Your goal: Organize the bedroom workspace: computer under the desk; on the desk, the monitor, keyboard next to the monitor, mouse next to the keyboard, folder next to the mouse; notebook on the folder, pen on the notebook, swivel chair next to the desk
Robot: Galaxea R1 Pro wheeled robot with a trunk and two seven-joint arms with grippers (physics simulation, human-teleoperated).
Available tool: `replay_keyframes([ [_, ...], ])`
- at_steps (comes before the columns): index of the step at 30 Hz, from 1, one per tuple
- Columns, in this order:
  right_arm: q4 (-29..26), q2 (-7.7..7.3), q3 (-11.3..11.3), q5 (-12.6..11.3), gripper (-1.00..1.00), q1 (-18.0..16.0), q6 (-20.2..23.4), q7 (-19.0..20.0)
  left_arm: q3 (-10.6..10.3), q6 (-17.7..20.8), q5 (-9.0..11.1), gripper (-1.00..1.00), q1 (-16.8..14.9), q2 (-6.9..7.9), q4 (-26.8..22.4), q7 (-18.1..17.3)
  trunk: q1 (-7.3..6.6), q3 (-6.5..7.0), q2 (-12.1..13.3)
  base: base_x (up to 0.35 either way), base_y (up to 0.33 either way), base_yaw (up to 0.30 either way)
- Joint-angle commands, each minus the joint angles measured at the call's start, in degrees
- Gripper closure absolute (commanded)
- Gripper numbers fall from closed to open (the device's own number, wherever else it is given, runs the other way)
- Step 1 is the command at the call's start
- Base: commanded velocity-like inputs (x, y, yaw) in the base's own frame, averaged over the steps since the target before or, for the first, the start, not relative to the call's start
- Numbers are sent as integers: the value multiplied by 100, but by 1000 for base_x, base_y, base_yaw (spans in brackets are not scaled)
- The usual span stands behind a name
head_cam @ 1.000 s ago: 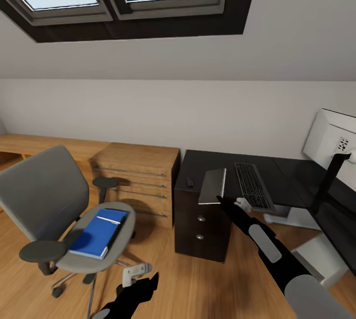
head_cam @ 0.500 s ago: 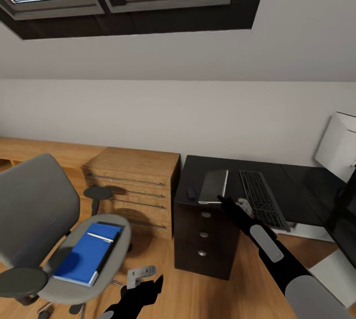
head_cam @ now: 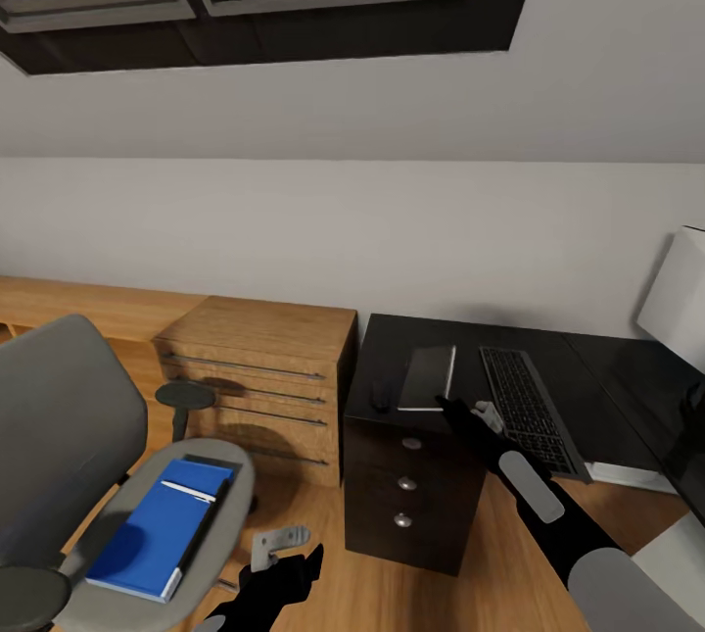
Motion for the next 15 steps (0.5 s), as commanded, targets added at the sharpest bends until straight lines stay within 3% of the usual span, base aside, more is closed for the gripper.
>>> replay_keyframes([
  [1, 3, -11, 15, -57, 100, -4, 9, 22, -4, 14, 61, -100, -1, -1, -12, 49, 0, -5, -4, 6, 0, 0],
  [15, 16, -100, 16, -67, 100, 5, -5, 35, -14, 25, 61, -100, -1, -10, -31, 56, 308, -256, -565, 0, 0, 0],
])
